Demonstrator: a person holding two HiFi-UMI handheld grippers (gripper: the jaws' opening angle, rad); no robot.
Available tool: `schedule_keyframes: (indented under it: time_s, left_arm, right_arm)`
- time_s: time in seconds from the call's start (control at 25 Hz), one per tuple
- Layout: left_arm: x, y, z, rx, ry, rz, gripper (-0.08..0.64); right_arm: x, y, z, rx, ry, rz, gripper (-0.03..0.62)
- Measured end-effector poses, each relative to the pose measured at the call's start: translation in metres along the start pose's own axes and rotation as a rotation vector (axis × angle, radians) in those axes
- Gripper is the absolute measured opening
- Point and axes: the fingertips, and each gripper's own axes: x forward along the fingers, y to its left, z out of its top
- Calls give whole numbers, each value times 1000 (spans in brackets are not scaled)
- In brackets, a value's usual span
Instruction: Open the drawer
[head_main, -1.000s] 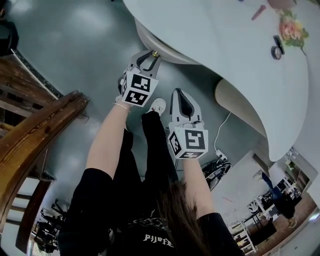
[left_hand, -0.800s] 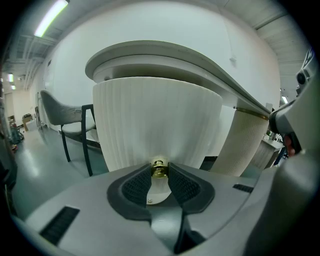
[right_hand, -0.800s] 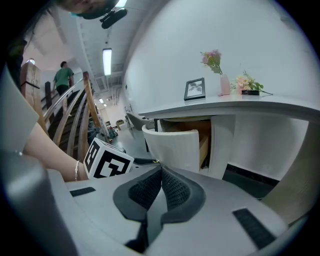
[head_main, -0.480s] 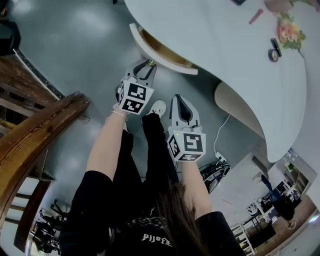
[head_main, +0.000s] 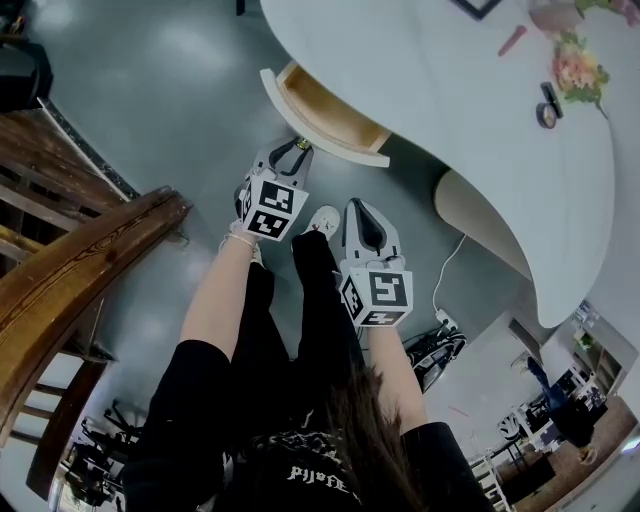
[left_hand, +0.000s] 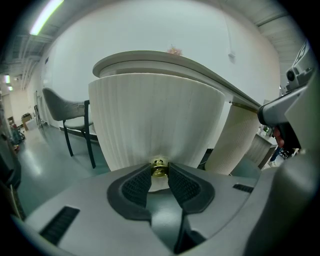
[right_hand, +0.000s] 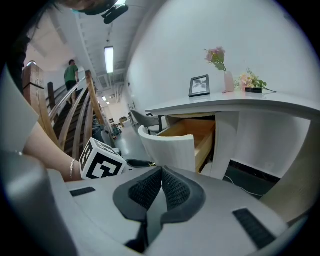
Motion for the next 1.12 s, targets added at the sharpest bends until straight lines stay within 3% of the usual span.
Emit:
schedule_keyframes:
  time_s: [0.2,0.88,1.12]
  left_arm:
    - [-11,0,-7,0,22,4,115]
    - [-44,-3,-36,-7,74,20,115]
    - [-50,-3,-39,34,85,10,115]
  right_arm:
    - [-9,-2,-7,13,16,-15,26]
    - [-20,29,-17,-54,48,49,26]
    - [-26,29,-26,-43,68,41,26]
